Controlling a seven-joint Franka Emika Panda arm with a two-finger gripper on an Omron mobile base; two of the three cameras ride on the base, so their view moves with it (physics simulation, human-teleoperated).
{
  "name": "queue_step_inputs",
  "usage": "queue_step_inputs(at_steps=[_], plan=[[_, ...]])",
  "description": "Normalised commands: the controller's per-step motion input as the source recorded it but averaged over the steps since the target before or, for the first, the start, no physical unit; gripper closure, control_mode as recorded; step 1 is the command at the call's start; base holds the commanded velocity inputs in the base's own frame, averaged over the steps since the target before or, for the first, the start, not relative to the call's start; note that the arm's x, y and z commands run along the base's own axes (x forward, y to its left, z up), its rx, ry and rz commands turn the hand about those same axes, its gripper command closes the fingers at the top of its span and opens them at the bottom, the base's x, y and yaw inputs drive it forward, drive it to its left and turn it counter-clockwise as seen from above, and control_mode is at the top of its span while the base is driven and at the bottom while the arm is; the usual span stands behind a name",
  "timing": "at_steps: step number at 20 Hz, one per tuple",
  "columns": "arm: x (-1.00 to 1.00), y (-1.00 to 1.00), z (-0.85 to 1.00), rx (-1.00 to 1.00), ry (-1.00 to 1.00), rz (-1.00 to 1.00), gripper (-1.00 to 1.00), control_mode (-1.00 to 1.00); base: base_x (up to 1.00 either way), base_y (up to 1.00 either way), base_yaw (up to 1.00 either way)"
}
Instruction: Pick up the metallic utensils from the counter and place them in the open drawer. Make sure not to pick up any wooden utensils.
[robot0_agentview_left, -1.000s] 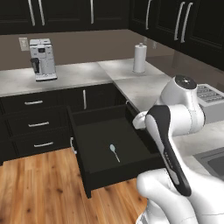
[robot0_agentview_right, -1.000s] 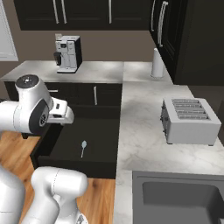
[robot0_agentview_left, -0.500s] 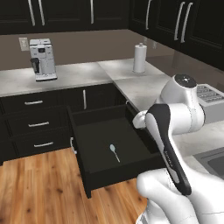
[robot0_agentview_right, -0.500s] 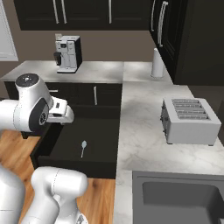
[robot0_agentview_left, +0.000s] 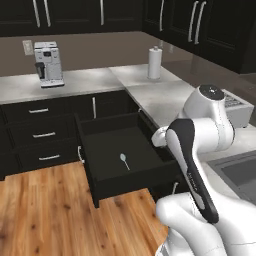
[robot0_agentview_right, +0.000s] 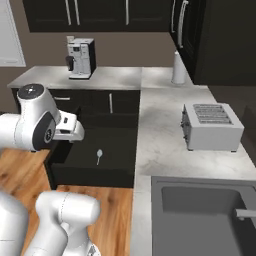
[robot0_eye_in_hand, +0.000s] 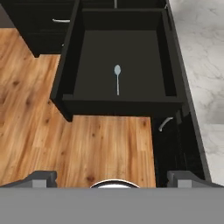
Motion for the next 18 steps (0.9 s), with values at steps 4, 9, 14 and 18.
queue_step_inputs(at_steps=[4, 9, 14, 18], plan=[[0.0, 0.0, 0.0, 0.0, 0.0, 0.0, -1.0, 1.0, -1.0, 0.16, 0.08], [0.0, 0.0, 0.0, 0.0, 0.0, 0.0, -1.0, 1.0, -0.78, 0.68, 0.41], [0.0, 0.0, 0.0, 0.0, 0.0, 0.0, -1.0, 1.0, -0.18, 0.93, 0.76], [0.0, 0.0, 0.0, 0.0, 0.0, 0.0, -1.0, 1.0, -0.01, 0.76, 0.91]])
